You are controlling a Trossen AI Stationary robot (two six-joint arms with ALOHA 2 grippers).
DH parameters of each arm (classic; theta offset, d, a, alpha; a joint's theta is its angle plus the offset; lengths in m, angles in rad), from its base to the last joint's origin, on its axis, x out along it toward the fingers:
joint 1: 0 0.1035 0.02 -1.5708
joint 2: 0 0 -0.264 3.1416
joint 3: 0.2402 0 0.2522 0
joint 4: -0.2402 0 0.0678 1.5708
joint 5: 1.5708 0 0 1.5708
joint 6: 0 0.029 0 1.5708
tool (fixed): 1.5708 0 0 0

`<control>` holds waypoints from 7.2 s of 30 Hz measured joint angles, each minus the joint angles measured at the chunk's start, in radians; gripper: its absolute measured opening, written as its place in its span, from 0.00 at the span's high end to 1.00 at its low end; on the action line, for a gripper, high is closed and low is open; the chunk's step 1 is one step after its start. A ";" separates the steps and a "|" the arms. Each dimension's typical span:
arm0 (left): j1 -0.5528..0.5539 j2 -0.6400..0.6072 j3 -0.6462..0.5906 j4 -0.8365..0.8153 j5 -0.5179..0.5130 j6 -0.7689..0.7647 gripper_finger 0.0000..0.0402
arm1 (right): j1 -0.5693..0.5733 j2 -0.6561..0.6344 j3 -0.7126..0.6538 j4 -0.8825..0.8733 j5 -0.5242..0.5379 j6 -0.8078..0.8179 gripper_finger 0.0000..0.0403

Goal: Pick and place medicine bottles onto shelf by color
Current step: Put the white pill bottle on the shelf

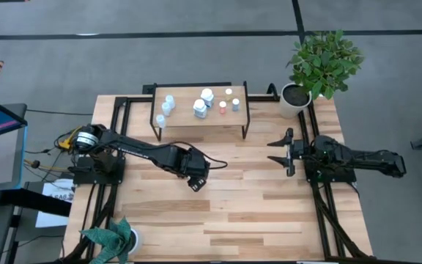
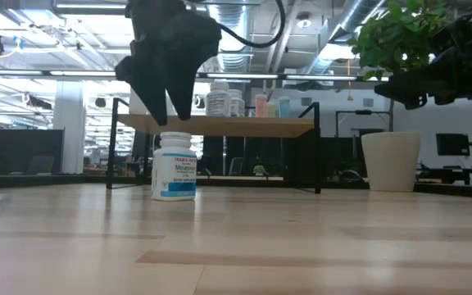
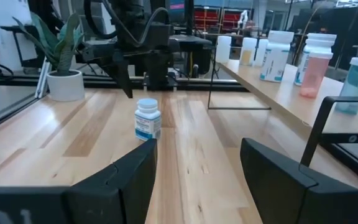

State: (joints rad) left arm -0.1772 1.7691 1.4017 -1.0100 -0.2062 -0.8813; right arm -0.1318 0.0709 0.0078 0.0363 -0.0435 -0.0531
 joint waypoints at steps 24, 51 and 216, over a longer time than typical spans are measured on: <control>0.001 0.129 0.001 0.081 -0.016 -0.056 0.32 | 0.006 0.008 -0.002 -0.009 -0.001 0.027 0.37; 0.003 0.127 0.001 0.189 -0.059 0.056 0.32 | 0.007 0.008 -0.003 0.002 -0.001 0.082 0.37; 0.103 0.050 -0.223 0.425 -0.145 0.412 0.48 | 0.437 1.718 0.985 -0.118 0.485 0.490 0.74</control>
State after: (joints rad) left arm -0.0742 1.8191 1.1792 -0.5848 -0.3512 -0.4690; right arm 0.3048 1.7889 0.9933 -0.0817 0.4414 0.4366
